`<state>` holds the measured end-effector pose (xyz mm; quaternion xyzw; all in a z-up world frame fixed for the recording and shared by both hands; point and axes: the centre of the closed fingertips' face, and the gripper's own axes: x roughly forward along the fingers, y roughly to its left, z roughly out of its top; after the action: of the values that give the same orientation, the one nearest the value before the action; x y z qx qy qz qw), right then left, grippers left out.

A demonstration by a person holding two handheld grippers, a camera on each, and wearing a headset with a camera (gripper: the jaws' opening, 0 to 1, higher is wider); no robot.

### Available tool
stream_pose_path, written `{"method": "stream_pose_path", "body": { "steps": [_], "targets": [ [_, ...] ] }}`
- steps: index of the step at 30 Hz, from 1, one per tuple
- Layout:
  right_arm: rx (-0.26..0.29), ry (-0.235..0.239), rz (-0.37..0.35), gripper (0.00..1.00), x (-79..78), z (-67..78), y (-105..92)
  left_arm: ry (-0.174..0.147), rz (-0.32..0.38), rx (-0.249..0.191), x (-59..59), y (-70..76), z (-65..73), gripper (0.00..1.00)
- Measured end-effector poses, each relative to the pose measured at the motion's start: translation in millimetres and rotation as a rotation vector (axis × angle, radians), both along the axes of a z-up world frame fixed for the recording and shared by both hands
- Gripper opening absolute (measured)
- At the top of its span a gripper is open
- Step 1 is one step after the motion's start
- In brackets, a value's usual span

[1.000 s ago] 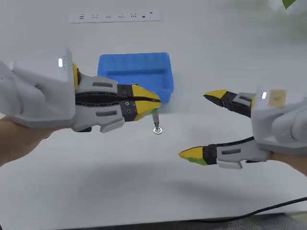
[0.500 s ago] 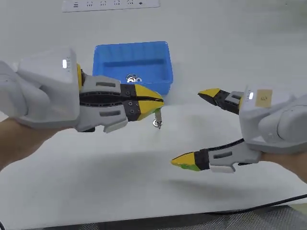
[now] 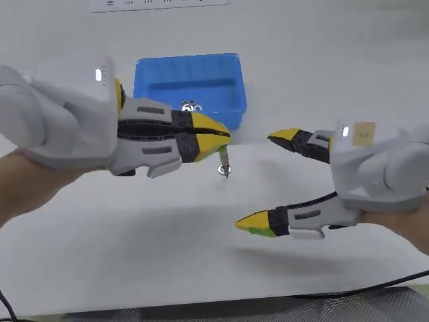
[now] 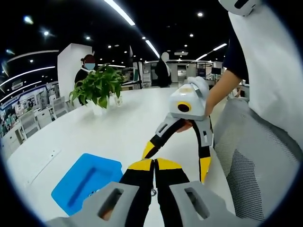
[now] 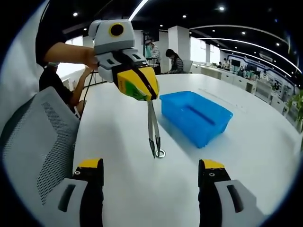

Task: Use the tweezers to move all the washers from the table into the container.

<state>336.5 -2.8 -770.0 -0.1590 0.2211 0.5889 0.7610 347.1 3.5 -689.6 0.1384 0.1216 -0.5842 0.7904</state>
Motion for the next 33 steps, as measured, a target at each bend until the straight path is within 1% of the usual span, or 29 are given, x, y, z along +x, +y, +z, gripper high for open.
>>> {"method": "stream_pose_path", "body": {
  "steps": [1,2,5,6,9,11,14,15,17,19,20,21,25,27,33],
  "targets": [
    [0.006,0.001,0.008,0.8,0.9,1.4,3.6,0.006,-0.009,0.006,-0.7,-0.8,-0.3,0.04],
    [0.01,0.002,0.015,0.78,1.5,2.6,5.8,0.006,-0.013,0.01,-1.1,-1.5,-0.4,0.04],
    [0.026,-0.002,0.038,0.69,4.4,7.5,13.0,0.02,-0.026,0.023,-2.6,-3.1,-0.8,0.04],
    [0.032,0.002,0.056,0.64,5.1,9.1,16.4,0.027,-0.025,0.028,-2.7,-3.1,-0.9,0.04],
    [0.023,-0.016,0.08,0.55,10.9,10.1,23.7,0.031,-0.03,0.051,-2.9,-1.4,-1.7,0.04],
    [0.021,-0.02,0.098,0.5,12.9,10.1,27.9,0.034,-0.031,0.062,-2.8,0.1,-2.4,0.04],
    [0.016,-0.023,0.131,0.39,15.2,8.5,35.5,0.037,-0.033,0.069,-3.2,1.1,-2.9,0.04],
    [0.012,-0.023,0.138,0.34,15.8,7.2,36.6,0.038,-0.031,0.069,-3.3,1.0,-3.0,0.04],
    [0.012,-0.011,0.155,0.27,16.5,4.7,38.7,0.04,-0.03,0.069,-4.3,0.6,-3.1,0.04],
    [0.019,-0.001,0.157,0.25,18.5,4.9,40.4,0.042,-0.032,0.068,-5.5,0.1,-3.4,0.04],
    [0.021,0.001,0.164,0.22,18.2,5.4,41.1,0.042,-0.033,0.068,-6.1,-0.3,-3.4,0.04],
    [0.022,0.013,0.19,0.21,14.4,5.5,42.5,0.039,-0.03,0.069,-5.7,-0.1,-3.6,0.04],
    [-0.013,0.0,0.246,0.16,7.8,2.4,43.5,0.042,-0.038,0.066,-6.9,-0.5,-4.4,0.04],
    [-0.014,-0.005,0.263,0.13,5.9,2.6,44.2,0.04,-0.04,0.069,-7.2,-1.5,-4.6,0.04],
    [-0.022,-0.006,0.282,0.12,5.3,1.0,43.9,0.042,-0.04,0.072,-7.0,-0.4,-5.6,0.04]
  ]
}}
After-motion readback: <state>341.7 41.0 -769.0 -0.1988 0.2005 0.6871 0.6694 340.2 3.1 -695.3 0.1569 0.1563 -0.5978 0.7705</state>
